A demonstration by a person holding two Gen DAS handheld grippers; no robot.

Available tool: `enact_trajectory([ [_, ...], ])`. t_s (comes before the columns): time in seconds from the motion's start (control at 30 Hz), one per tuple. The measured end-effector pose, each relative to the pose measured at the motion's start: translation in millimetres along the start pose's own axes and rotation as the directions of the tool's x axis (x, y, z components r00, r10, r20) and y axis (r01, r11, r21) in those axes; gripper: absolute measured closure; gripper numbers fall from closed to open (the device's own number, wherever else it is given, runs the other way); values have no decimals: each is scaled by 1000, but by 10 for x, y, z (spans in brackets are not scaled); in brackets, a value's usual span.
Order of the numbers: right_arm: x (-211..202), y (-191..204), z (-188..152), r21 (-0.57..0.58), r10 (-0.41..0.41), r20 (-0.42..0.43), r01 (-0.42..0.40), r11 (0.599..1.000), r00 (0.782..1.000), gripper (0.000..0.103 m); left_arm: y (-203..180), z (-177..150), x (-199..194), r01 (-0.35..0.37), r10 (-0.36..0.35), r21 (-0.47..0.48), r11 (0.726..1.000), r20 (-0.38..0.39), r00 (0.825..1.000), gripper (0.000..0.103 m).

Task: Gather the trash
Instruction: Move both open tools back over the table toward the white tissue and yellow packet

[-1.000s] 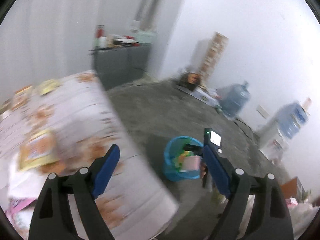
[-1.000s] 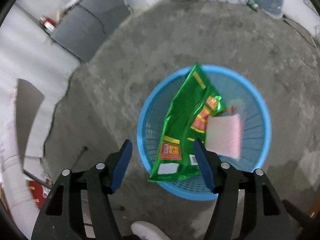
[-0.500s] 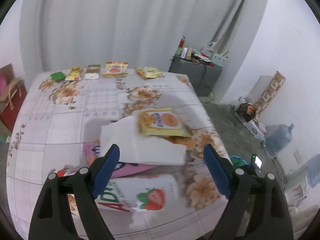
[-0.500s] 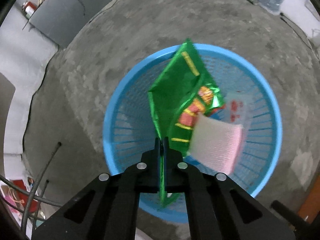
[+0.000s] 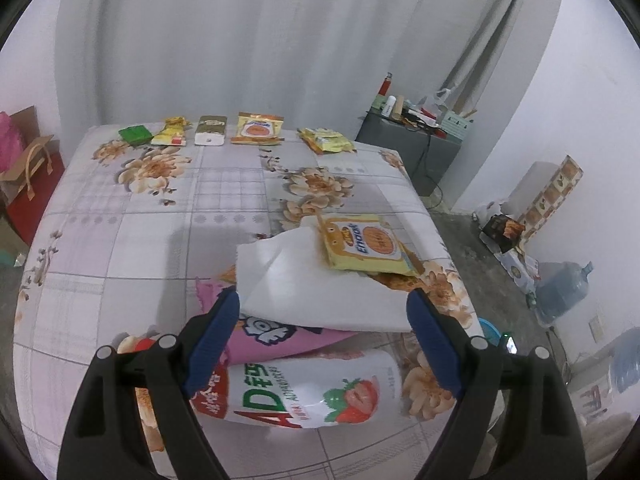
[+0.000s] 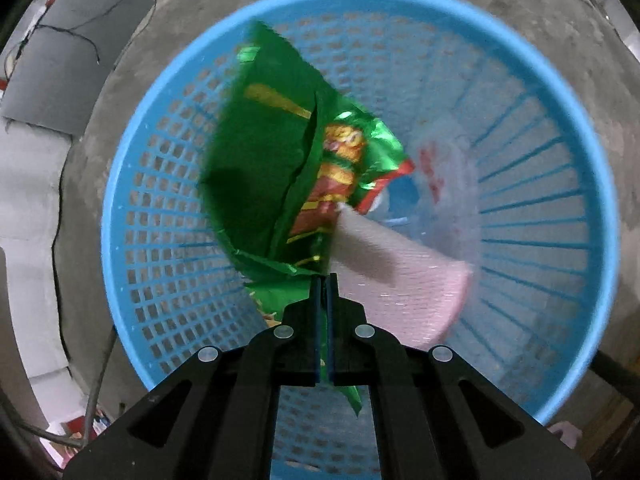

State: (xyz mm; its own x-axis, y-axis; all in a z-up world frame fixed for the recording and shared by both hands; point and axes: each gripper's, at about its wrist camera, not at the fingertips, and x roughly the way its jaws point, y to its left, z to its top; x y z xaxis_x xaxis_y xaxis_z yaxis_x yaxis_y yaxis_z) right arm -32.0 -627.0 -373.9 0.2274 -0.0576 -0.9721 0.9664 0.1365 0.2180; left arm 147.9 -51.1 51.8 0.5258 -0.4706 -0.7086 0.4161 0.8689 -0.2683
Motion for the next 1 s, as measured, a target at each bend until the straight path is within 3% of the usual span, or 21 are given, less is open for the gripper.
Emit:
enact_trajectory([
  [0.23, 263, 372, 129, -47, -37, -37, 36, 998, 999, 103, 45, 9, -99, -36, 36, 13, 999, 2, 999, 20],
  [0.4, 155, 294, 211, -14, 25, -45, -26, 1000, 999, 96, 170, -11, -104, -51, 51, -23, 998, 1, 999, 20],
  [0.43, 85, 241, 211, -11, 50, -37, -50, 999, 998, 93, 187, -21, -101, -51, 51, -32, 998, 1, 999, 20],
  [0.53, -193, 90, 153, -22, 91, 22, -90, 996, 996, 61, 246, -18, -99, -42, 42, -56, 998, 0, 999, 20],
  [0.83, -1057, -143, -156, -61, 182, 122, -176, 982, 976, 47, 356, -91, -211, 13, -10, -90, 996, 33, 999, 20],
  [1.0, -1857, 98, -414, -137, 270, 218, -244, 960, 938, 47, 442, -182, -290, 35, -29, -110, 993, 51, 998, 20],
])
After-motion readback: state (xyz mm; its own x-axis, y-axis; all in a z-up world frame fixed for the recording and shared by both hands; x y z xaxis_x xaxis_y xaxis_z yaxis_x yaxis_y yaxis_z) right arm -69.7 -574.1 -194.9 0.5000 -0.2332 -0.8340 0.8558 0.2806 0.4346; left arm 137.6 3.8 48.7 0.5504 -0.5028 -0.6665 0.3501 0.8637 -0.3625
